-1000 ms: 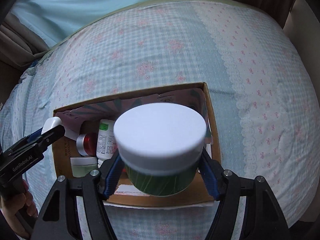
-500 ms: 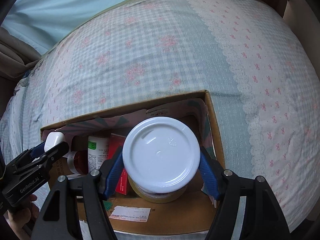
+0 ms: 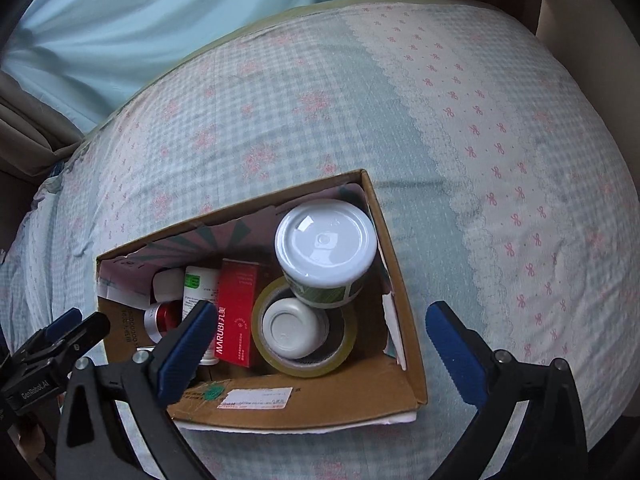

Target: Organize rigid objects

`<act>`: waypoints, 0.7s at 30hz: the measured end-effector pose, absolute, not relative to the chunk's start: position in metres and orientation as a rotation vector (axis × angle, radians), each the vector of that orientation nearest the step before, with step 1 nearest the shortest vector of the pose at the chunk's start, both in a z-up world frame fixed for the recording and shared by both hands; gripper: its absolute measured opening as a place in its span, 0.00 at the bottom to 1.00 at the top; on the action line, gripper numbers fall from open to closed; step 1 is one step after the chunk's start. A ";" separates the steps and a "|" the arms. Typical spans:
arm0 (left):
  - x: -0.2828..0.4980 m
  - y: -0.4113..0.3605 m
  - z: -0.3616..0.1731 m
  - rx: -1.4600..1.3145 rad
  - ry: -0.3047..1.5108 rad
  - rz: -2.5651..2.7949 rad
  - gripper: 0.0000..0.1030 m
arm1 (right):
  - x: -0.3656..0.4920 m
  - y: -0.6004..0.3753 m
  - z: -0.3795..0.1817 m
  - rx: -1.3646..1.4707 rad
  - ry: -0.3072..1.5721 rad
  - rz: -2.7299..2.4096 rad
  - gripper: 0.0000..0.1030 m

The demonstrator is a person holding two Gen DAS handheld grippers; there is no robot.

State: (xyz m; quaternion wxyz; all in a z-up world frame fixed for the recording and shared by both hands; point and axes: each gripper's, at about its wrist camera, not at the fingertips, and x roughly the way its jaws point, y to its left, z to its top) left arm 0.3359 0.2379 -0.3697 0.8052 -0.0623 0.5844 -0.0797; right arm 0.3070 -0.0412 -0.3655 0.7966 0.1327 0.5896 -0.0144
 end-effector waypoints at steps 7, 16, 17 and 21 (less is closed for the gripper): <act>0.306 0.241 -0.326 -0.163 1.186 -0.165 1.00 | 0.282 -0.034 -0.329 0.316 1.246 0.042 1.00; 0.266 0.231 -0.247 -0.131 1.081 -0.136 1.00 | 0.238 -0.036 -0.241 0.231 1.145 0.077 1.00; 0.260 0.229 -0.235 -0.124 1.063 -0.135 1.00 | 0.234 -0.038 -0.232 0.220 1.133 0.082 1.00; 0.225 0.211 -0.168 -0.093 0.921 -0.134 1.00 | 0.214 -0.050 -0.185 0.176 1.060 0.100 1.00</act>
